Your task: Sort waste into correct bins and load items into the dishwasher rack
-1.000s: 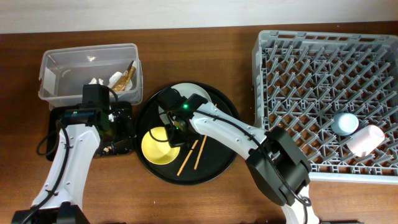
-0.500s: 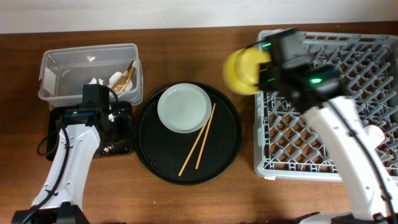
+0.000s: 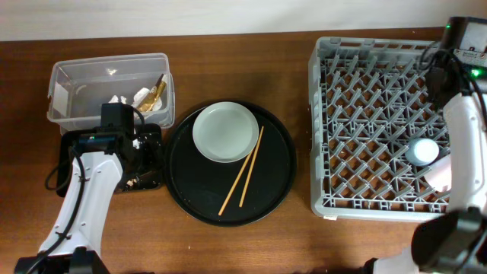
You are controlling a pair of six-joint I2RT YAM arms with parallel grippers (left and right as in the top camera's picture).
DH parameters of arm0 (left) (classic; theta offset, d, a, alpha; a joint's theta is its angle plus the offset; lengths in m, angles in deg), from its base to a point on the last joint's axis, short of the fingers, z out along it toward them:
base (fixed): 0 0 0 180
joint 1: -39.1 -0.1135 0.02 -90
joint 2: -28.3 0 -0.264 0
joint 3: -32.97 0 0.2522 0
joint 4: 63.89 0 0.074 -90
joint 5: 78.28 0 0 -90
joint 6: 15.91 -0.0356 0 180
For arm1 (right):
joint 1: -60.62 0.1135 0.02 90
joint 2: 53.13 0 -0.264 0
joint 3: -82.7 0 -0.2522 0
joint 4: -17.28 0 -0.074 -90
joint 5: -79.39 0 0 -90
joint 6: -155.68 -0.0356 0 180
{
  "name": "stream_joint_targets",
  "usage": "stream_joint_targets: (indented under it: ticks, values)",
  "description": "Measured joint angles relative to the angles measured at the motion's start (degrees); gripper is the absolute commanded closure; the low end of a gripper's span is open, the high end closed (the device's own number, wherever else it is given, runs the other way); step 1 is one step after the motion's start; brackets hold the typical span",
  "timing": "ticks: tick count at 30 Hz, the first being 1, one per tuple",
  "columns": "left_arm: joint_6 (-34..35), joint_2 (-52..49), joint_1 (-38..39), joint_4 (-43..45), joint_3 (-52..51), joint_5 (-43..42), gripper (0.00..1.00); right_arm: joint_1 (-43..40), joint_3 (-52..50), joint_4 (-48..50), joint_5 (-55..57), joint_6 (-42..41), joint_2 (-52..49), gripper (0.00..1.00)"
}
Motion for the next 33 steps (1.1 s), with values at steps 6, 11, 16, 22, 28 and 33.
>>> stream_joint_targets:
  ticks: [6, 11, 16, 22, 28, 33]
  values:
    - [0.0, 0.0, 0.0, 0.0, 0.0, 0.0, 0.19, -4.4, 0.0, 4.9, 3.0, 3.0, -9.0, 0.96]
    - [0.0, 0.0, 0.0, 1.2, 0.0, 0.0, 0.19, -4.6, 0.0, 7.2, 3.6, 3.4, -15.3, 0.96]
    - [0.0, 0.0, 0.0, 1.9, 0.0, 0.0, 0.19, -4.4, 0.0, 7.8, 4.5, 3.3, -18.1, 0.96]
    - [0.0, 0.0, 0.0, 1.9, 0.0, 0.0, 0.19, -3.0, 0.0, 4.8, 4.5, 2.4, -18.1, 0.96]
    - [0.0, 0.0, 0.0, 1.9, 0.0, 0.0, 0.19, -1.6, 0.1, -2.7, -0.1, 1.1, -18.2, 0.96]
    - [0.0, 0.0, 0.0, 2.0, 0.0, 0.0, 0.19, -0.3, 0.0, -7.5, -7.0, 1.2, -18.5, 0.92]
